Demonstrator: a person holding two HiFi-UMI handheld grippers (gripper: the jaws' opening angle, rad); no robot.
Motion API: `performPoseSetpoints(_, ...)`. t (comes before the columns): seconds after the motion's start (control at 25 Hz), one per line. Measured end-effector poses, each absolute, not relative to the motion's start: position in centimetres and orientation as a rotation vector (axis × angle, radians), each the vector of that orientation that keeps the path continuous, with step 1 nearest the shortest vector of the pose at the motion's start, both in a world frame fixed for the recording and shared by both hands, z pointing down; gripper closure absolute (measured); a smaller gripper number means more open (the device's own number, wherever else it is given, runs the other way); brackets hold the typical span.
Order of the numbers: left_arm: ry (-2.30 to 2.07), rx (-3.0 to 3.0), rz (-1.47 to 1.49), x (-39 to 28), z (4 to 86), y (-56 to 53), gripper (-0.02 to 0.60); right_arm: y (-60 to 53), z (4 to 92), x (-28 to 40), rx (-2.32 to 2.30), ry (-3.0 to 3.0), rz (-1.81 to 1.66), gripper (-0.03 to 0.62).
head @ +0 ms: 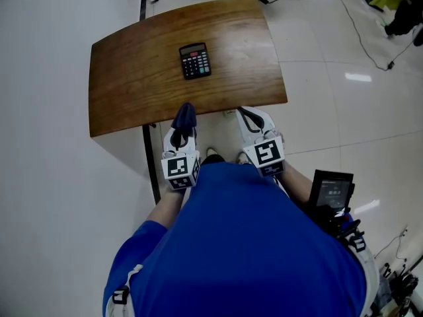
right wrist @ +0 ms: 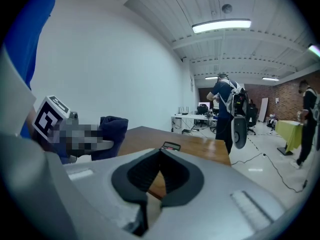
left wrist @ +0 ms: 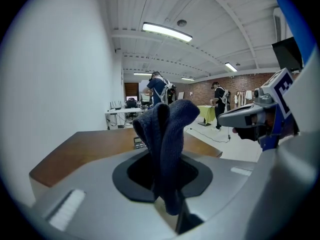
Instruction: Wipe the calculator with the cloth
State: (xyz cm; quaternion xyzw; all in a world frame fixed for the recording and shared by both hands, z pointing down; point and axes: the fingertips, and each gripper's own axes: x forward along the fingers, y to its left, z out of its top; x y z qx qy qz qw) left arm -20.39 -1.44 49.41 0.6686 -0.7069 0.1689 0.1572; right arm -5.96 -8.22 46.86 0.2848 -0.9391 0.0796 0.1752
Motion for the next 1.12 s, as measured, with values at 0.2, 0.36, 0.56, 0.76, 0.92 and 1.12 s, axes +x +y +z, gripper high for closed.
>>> performPoseSetpoints(0.2,-2.016,1.908,0.47,-20.7,49.0,-1.9,0.517,-8.9,46.7,-5.8,0.849,-2.64,0.238,0.591)
performPoseSetpoints(0.36,-2.007,1.939,0.454,-21.8,48.0,0.0,0.517,-6.8,45.3,-6.3,0.892,-2.621,0.212,0.591)
performPoseSetpoints(0.56,-2.005,1.957,0.398,-22.7,47.6,2.0,0.517,-4.3,44.9,-6.8,0.928,-2.595,0.175,0.591)
performPoseSetpoints(0.76,-1.977,1.978,0.389,-23.0,48.1,2.4,0.517,-3.5,45.0,-7.4,0.942,-2.584,0.169,0.591)
performPoseSetpoints(0.92,-1.961,1.981,0.379,-23.7,48.5,2.9,0.517,-2.9,45.2,-8.1,0.953,-2.572,0.166,0.591)
performPoseSetpoints(1.12,-1.953,1.994,0.379,-24.0,48.3,3.1,0.517,-2.7,45.2,-8.5,0.964,-2.572,0.157,0.591)
